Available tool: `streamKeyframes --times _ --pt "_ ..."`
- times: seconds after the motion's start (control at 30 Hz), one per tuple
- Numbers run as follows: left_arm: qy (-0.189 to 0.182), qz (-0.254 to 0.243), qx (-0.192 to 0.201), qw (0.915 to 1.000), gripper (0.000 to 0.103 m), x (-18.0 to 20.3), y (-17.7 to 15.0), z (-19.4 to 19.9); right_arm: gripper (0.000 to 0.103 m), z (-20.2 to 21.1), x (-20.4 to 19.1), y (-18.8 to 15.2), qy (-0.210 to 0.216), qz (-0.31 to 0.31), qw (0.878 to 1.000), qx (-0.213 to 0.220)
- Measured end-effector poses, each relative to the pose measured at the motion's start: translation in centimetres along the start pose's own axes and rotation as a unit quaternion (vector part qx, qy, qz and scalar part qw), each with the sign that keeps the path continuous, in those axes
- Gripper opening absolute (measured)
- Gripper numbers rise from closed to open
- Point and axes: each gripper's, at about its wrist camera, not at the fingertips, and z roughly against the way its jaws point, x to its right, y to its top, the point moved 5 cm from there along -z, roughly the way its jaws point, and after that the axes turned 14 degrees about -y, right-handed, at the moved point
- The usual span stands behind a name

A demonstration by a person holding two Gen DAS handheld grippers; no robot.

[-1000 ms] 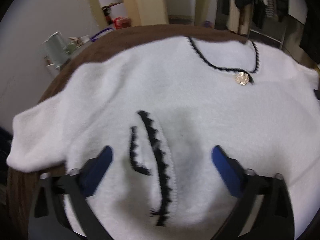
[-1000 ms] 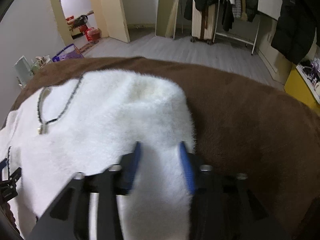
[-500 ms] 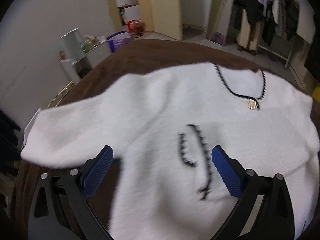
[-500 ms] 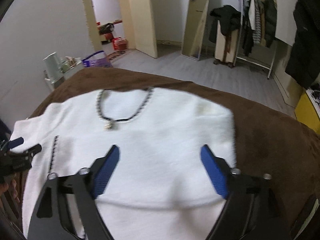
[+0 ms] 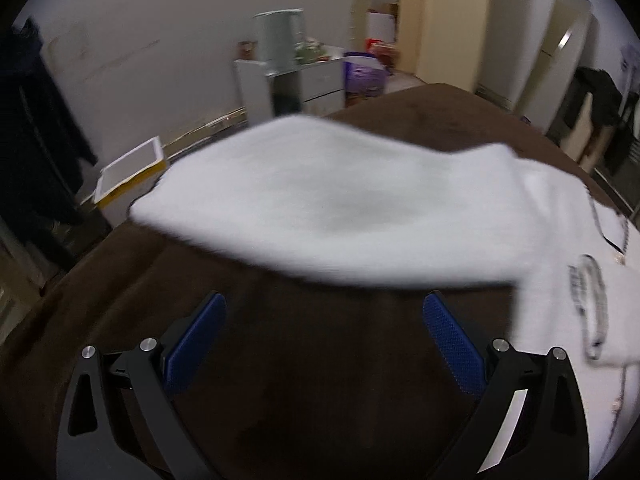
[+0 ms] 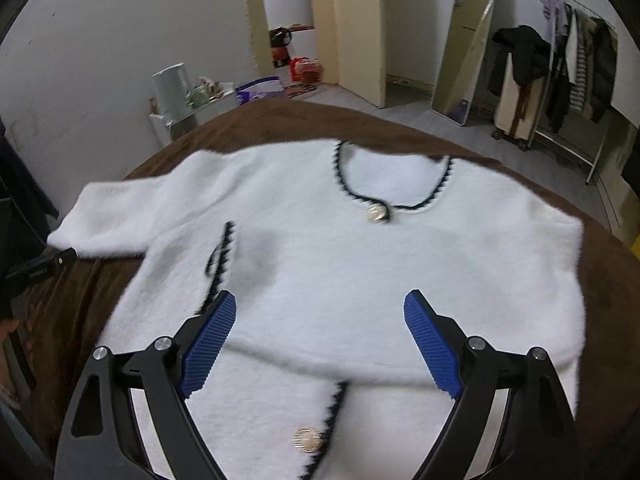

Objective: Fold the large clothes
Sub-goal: 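Grasp the cardigan sleeve cuff with the left tool and lift it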

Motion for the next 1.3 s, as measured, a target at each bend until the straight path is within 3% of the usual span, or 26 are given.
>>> streamKeyframes --times 0.1,0.33,0.47,0.77,0.83,0.9,1.0,1.1,1.3 --pt "-0.016 0.021 0.007 0.9996 0.096 -3.6 0.2 -0.7 0.086 -0.4 -1.4 -0.6 0.001 0.005 1.000 -0.006" --pt "-0.070 0.055 0.003 0.9960 0.091 -8.0 1.5 -4.0 0.087 -1.2 -4.0 -1.5 0.001 0.011 1.000 -0.009" --pt "-0.086 0.055 0.004 0.9947 0.091 -8.5 2.1 -5.2 0.087 -1.8 -5.0 -1.8 0.006 0.016 1.000 -0.012" --pt "-0.083 0.060 0.013 0.9946 0.088 -8.8 3.7 -6.3 0.087 -3.4 -6.6 -2.7 0.017 0.030 0.999 -0.028" --pt "-0.084 0.059 0.015 0.9946 0.078 -8.7 4.0 -6.5 0.087 -3.6 -6.7 -2.6 0.017 0.031 0.999 -0.029" --pt "-0.081 0.058 0.016 0.9949 0.057 -8.9 4.2 -6.6 0.087 -3.8 -6.8 -2.6 0.018 0.031 0.999 -0.030" --pt "-0.081 0.057 0.019 0.9949 0.037 -9.0 4.3 -6.2 0.087 -3.8 -7.0 -2.6 0.019 0.031 0.999 -0.030" --pt "-0.087 0.054 0.018 0.9945 0.024 -8.9 4.5 -6.0 0.088 -4.2 -7.3 -2.5 0.019 0.036 0.999 -0.034" --pt "-0.079 0.030 0.015 0.9963 0.014 -8.0 5.0 -5.6 0.088 -4.9 -8.1 -1.8 0.016 0.050 0.998 -0.042"
